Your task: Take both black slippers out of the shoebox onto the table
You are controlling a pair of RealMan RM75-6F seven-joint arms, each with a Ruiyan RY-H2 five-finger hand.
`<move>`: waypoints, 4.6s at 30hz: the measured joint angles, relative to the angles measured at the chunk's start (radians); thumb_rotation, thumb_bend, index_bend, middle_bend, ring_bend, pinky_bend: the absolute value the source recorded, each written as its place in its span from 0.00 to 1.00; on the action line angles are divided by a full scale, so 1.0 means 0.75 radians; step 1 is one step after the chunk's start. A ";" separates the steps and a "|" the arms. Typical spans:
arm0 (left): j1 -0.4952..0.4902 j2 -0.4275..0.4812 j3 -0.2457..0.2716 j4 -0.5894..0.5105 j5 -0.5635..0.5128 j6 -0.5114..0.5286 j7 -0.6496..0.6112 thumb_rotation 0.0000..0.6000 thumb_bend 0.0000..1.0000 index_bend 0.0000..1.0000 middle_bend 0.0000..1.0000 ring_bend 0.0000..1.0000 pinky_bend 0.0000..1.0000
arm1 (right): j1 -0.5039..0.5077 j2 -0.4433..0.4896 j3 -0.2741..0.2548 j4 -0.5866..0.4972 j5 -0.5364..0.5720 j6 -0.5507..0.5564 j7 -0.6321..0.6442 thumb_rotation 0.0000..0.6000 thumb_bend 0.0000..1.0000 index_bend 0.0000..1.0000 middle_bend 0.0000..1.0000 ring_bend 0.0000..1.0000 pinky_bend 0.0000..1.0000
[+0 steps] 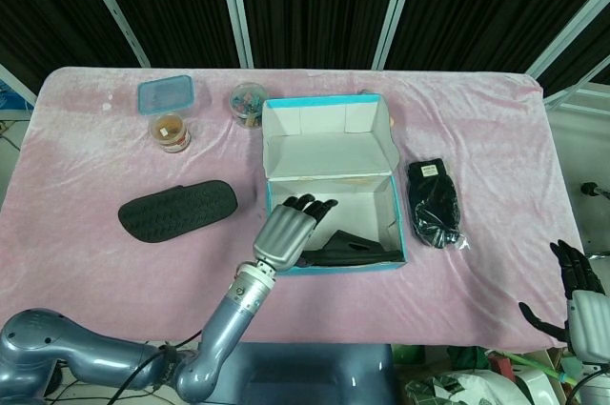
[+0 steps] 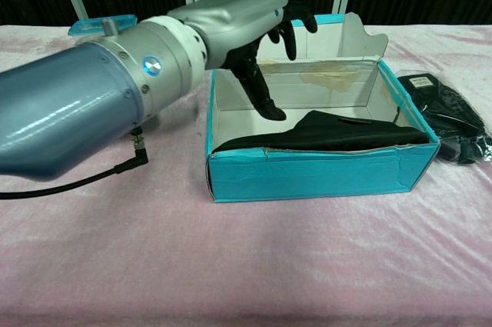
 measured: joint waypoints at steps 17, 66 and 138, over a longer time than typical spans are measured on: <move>-0.123 -0.162 -0.053 0.136 -0.140 -0.019 0.060 1.00 0.00 0.17 0.30 0.19 0.31 | -0.014 -0.010 -0.001 0.031 0.013 0.003 0.035 1.00 0.11 0.03 0.04 0.00 0.18; -0.274 -0.321 -0.161 0.567 -0.167 -0.149 -0.119 1.00 0.38 0.41 0.58 0.48 0.50 | -0.040 -0.002 0.003 0.029 0.024 0.014 0.044 1.00 0.11 0.02 0.04 0.00 0.18; 0.225 0.364 -0.031 -0.311 0.243 0.219 -0.237 1.00 0.36 0.33 0.56 0.43 0.44 | 0.002 0.009 0.020 0.013 0.019 -0.041 0.033 1.00 0.10 0.02 0.04 0.00 0.18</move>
